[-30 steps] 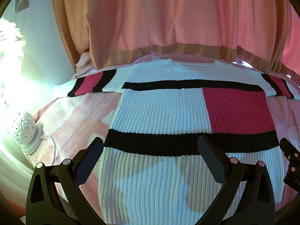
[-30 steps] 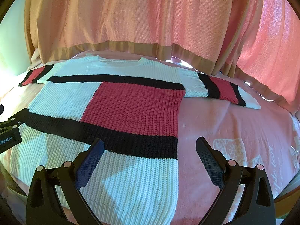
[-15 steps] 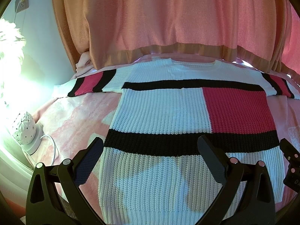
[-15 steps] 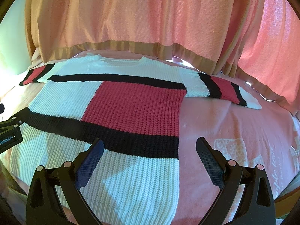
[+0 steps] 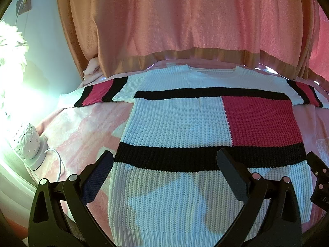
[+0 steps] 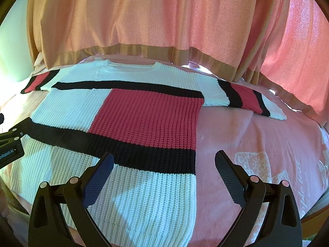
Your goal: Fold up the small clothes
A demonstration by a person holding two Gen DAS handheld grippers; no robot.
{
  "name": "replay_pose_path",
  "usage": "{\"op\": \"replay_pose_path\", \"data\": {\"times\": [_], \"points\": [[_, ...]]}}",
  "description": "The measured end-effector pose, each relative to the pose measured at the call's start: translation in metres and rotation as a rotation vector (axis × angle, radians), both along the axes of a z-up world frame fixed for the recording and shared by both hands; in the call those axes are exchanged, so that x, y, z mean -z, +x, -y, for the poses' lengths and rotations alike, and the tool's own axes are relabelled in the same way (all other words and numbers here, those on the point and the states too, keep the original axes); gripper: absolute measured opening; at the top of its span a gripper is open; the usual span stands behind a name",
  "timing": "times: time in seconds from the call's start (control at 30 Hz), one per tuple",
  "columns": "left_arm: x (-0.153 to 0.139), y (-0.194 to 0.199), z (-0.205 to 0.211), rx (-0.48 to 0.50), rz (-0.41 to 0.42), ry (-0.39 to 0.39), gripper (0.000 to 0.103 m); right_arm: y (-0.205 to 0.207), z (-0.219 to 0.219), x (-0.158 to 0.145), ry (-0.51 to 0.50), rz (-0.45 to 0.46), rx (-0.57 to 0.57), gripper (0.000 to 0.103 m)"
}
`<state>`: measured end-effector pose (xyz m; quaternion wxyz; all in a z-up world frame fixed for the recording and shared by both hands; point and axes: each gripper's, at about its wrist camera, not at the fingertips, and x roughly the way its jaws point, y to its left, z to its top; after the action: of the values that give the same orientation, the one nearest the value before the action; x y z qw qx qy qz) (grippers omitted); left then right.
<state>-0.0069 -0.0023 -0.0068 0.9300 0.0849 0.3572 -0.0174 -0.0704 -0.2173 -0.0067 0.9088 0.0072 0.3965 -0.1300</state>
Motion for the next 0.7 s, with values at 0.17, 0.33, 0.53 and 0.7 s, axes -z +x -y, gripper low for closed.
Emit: {"op": "replay_pose_path", "data": {"times": [0.17,0.33,0.53,0.7], "points": [[0.0001,-0.0004,0.0005,0.000,0.001,0.001,0.098,0.0000,0.0001,0.0004,-0.001,-0.002,-0.001,0.096],[0.0001,-0.0004,0.0005,0.002,0.000,0.000,0.098,0.0002,0.0004,0.0006,-0.001,-0.003,-0.001,0.096],[0.0001,-0.0004,0.0007,0.002,0.000,0.001,0.098,0.0011,0.0011,0.0028,0.001,-0.009,-0.005,0.096],[0.0007,0.0005,0.0002,-0.002,-0.005,-0.002,0.098,0.0037,0.0027,0.0021,0.009,-0.011,-0.009,0.096]]}}
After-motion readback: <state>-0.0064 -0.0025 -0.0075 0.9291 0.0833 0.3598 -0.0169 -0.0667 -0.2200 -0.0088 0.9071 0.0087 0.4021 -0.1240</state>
